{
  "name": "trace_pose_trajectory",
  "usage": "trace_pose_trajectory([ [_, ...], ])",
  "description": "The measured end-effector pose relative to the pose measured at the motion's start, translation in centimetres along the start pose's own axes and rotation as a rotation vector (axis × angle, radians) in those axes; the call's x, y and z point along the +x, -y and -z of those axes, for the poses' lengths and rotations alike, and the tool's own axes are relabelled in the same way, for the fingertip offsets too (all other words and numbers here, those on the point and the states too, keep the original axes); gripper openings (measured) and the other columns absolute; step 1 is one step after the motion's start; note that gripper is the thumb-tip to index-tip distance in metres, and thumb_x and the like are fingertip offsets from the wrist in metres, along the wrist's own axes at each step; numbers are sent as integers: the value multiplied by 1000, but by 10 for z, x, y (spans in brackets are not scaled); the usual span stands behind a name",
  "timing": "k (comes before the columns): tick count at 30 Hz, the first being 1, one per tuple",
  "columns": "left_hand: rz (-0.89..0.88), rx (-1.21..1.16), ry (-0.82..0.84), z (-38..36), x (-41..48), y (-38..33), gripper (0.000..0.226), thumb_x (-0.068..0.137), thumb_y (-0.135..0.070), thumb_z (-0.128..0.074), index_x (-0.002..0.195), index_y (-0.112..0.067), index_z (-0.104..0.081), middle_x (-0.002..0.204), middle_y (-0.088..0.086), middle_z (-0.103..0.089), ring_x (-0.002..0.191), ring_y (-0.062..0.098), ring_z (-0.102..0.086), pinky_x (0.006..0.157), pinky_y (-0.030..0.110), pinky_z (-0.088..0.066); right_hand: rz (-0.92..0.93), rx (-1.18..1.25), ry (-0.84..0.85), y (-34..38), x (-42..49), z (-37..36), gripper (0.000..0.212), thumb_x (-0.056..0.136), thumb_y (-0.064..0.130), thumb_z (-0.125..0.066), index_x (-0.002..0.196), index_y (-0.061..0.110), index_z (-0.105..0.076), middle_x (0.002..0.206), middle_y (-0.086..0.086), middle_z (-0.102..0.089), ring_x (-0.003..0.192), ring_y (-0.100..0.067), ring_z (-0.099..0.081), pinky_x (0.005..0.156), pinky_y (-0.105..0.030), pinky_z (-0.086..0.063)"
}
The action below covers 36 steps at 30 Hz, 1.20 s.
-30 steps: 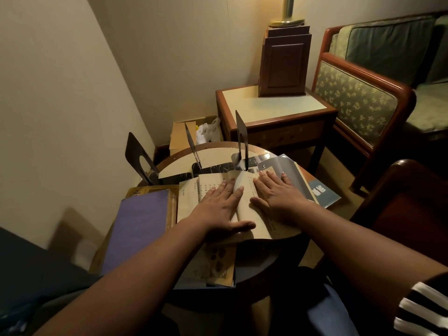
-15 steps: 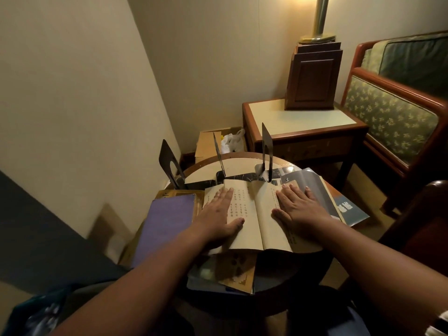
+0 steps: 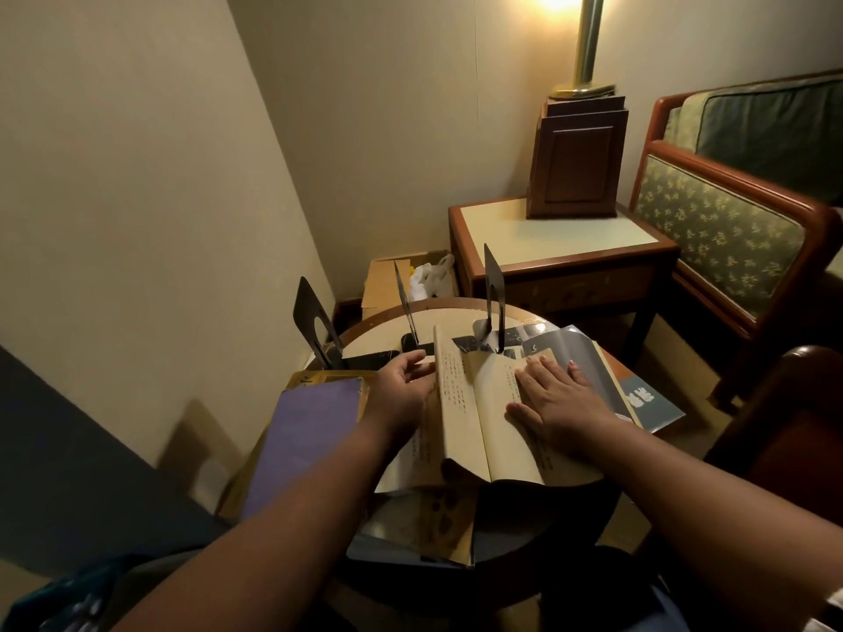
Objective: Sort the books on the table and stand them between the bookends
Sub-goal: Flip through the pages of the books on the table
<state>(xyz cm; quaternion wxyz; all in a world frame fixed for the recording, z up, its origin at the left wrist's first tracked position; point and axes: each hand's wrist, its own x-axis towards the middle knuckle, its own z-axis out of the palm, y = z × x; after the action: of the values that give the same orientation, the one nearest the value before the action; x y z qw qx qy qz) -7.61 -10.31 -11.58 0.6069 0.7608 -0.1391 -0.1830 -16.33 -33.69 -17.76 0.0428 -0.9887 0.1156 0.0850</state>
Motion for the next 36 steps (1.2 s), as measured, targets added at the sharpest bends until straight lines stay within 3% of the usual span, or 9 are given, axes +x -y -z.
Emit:
trace_pose_trajectory([
  [3,31,-39,42,-4,6,-6,49,88,-1,-61,135,-15,-54,120,3,-62,112,22,-62,94,42,-55,-17,59,0,0,-4,7,98,76,82,1,158,28,-7,166,-1,2,152,-23,8,120,-47,10],
  [10,-57,59,253,-13,17,-8,44,82,5,-70,120,-14,-66,116,9,-67,100,24,-69,88,38,-58,-19,319,-234,3,-18,40,54,96,57,-46,141,27,-49,159,-2,-32,147,-25,-27,120,-57,-17],
  [13,-59,116,329,-19,22,-10,46,78,1,-77,120,-13,-65,114,12,-68,98,22,-70,86,37,-59,99,376,-435,14,-28,61,37,96,40,-59,128,22,-61,147,-1,-49,133,-21,-47,103,-34,-44],
  [15,-110,186,352,-24,24,-10,47,76,-5,-80,119,-16,-65,112,10,-68,98,23,-70,85,41,-59,154,406,-474,24,-32,73,34,95,35,-62,126,21,-62,141,2,-54,115,-12,-57,79,-11,-43],
  [17,-155,267,340,-28,27,-10,47,74,-13,-83,117,-19,-66,113,4,-66,100,20,-67,83,40,-60,201,406,-456,32,-31,79,33,94,31,-65,125,20,-63,135,3,-57,101,-3,-55,64,-5,-37],
  [22,-157,326,312,-26,28,-5,61,61,-41,-86,116,-23,-67,114,-1,-67,106,18,-64,85,40,-59,303,369,-343,42,-25,74,21,94,25,-64,113,19,-69,125,-3,-56,108,-14,-54,81,-24,-54],
  [28,-350,721,185,-7,28,4,35,84,-28,-73,118,-24,-65,121,-6,-60,111,14,-54,88,28,-47,269,125,-302,43,-27,67,32,96,28,-59,128,23,-61,136,-4,-48,125,-23,-46,93,-35,-53],
  [31,-444,926,232,3,26,12,33,87,-32,-67,120,-26,-65,124,-6,-57,118,14,-50,102,35,-45,289,-10,-284,41,-30,62,32,98,32,-54,129,25,-59,139,-5,-47,125,-26,-45,93,-37,-52],
  [36,-450,1047,289,10,20,24,31,92,-39,-59,122,-31,-63,135,-6,-51,126,13,-42,105,35,-42,236,44,-202,46,-29,52,36,101,30,-49,135,23,-58,138,-4,-50,120,-23,-49,94,-34,-51],
])
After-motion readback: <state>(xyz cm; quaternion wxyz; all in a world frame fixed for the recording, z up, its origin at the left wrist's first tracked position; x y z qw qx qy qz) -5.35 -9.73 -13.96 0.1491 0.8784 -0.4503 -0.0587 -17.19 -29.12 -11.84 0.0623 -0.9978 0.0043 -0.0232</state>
